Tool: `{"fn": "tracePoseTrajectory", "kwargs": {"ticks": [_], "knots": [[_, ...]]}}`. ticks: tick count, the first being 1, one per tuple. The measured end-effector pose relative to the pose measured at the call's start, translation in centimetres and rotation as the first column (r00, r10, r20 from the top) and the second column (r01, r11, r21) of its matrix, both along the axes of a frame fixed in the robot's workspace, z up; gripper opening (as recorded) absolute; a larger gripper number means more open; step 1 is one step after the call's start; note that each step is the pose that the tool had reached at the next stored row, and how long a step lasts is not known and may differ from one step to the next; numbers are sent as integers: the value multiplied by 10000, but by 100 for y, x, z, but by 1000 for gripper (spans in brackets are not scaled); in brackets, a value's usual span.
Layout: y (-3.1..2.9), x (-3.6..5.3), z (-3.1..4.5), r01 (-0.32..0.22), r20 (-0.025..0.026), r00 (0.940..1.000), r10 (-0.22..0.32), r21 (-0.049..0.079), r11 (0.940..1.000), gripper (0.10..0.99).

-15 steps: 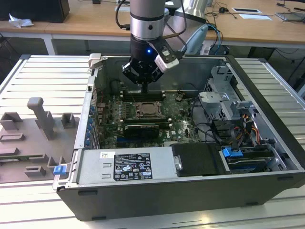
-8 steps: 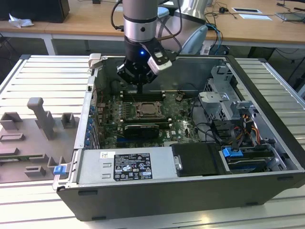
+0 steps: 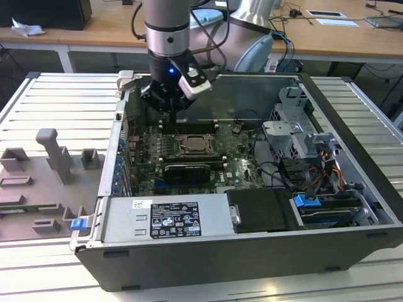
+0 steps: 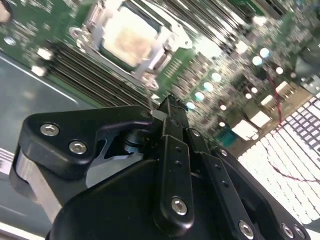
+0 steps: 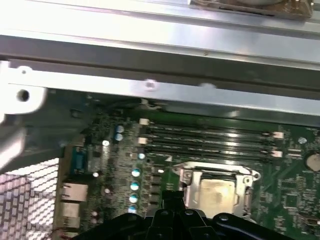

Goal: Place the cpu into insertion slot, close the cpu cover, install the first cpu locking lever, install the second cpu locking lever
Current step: 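Install the first cpu locking lever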

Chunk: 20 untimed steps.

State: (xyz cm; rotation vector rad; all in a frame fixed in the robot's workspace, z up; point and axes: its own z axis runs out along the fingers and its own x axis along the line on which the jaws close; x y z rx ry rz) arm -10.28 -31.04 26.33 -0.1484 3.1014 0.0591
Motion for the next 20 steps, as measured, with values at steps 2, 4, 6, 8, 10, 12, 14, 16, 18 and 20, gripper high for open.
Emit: {"fn": "tracePoseTrajectory", "kwargs": {"ticks": [2, 4, 6, 8, 10, 12, 14, 16, 18, 20], "knots": [[1, -90, -16, 0, 21, 10000, 0, 4, 10000, 106], [15, -126, -31, 0, 22, 10000, 0, 4, 10000, 106], [53, -131, -41, -1, 22, 10000, 1, 12, 10000, 106], [93, -132, -49, 0, 22, 10000, 0, 15, 10000, 106], [153, -131, -56, -1, 22, 10000, 1, 15, 10000, 106], [184, -108, -58, -3, 21, 10000, 3, 16, 10000, 106], [186, -61, -59, -1, 22, 10000, 1, 15, 10000, 106], [188, 9, -61, 2, 22, 10000, -2, 16, 10000, 106], [189, 120, -64, 4, 22, 10000, -4, 16, 10000, 106], [190, 204, -67, 3, 21, 10000, -3, 16, 10000, 106]]}}
